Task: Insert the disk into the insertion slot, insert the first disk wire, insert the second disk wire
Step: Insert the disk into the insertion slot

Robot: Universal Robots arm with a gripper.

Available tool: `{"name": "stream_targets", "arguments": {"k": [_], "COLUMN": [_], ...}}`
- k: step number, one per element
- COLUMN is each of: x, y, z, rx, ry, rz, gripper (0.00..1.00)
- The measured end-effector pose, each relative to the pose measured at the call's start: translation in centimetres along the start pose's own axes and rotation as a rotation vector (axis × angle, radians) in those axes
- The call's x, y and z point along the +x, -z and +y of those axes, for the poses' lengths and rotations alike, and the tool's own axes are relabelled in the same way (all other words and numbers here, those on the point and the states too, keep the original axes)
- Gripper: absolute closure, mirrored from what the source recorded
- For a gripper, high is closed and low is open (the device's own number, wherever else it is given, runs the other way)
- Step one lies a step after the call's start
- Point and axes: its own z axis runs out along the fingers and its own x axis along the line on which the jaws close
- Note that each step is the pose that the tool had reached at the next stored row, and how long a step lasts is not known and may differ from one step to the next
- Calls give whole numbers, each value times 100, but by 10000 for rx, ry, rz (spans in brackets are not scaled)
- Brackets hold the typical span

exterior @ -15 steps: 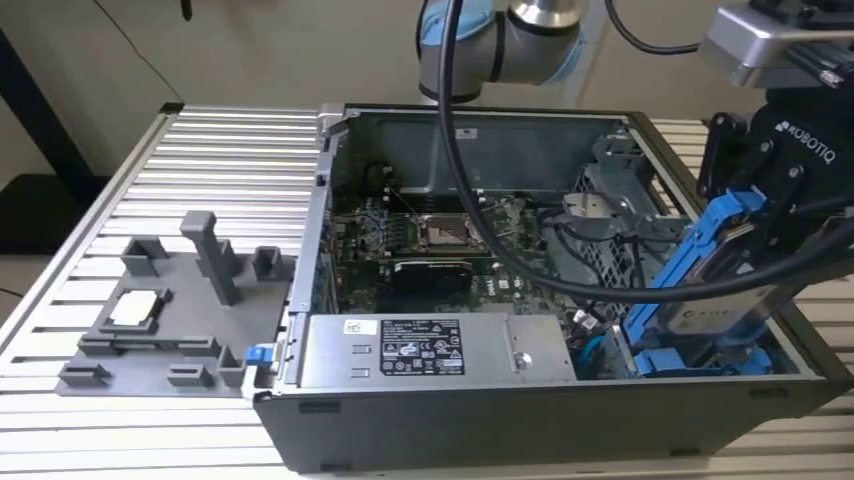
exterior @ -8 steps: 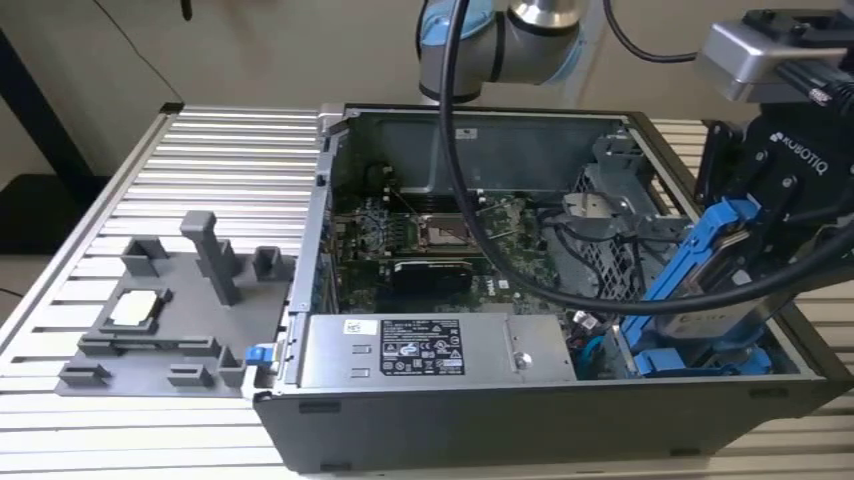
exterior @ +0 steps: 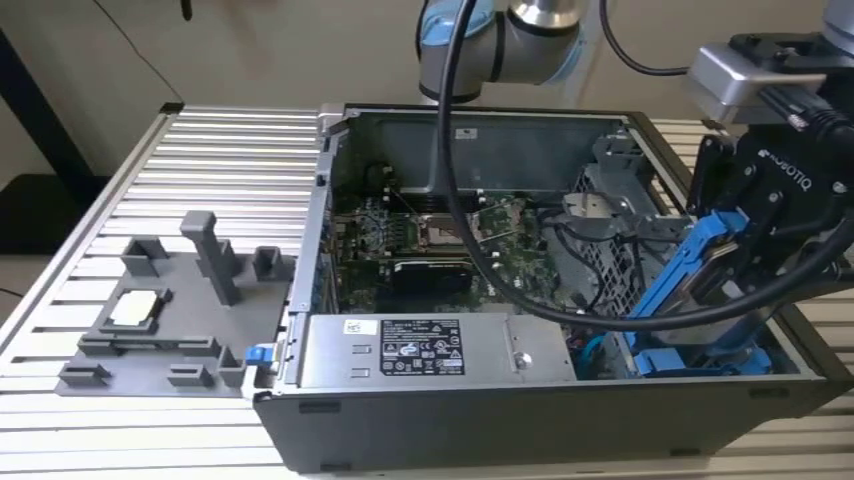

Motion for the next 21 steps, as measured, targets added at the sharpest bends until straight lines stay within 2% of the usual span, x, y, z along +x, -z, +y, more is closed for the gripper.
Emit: {"name": "stream_targets", "arguments": {"k": [10, 17, 18, 19, 20, 21], "x": [-3, -3, -3, -3, -3, -3], "y": [-166, -177, -178, -180, -182, -183], "z": [-3, -3, -3, -3, -3, -4], "rx": [0, 0, 0, 0, 0, 0], "ry": [-8, -8, -8, -8, -8, -8], "rz": [-18, -21, -19, -21, -21, -21], "gripper": [67, 67, 66, 60, 60, 53]}}
